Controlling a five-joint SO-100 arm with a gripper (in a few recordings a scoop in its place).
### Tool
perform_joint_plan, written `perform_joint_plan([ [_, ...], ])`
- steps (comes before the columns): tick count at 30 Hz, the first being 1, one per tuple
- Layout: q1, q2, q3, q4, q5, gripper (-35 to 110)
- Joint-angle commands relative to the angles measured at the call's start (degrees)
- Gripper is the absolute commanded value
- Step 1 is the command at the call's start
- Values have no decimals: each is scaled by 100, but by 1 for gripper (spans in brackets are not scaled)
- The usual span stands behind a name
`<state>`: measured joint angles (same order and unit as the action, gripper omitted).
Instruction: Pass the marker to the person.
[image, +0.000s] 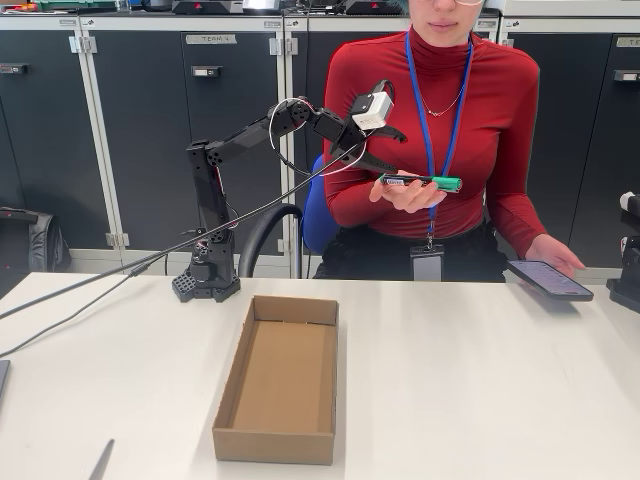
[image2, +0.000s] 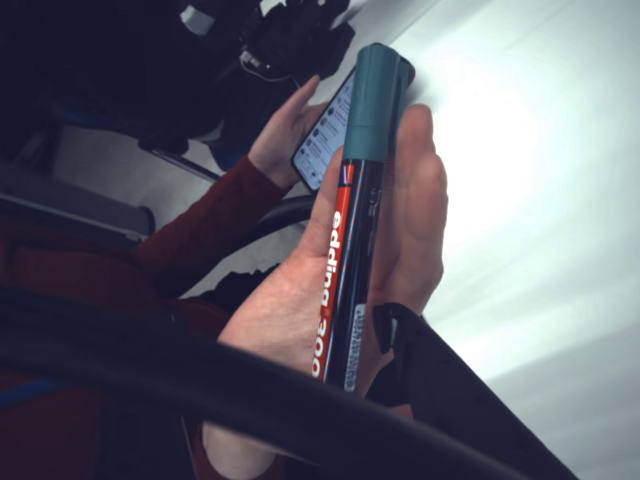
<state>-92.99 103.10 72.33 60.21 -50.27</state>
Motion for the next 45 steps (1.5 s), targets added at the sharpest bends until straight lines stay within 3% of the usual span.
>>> perform_joint_plan([
  [1,26,105,-26,-202,44,42],
  [28,589,255,-176,-624,-246,41],
  [35,765,536,-176,-747,-387,27],
  [45,1055,589,-220,-554,-439,31],
])
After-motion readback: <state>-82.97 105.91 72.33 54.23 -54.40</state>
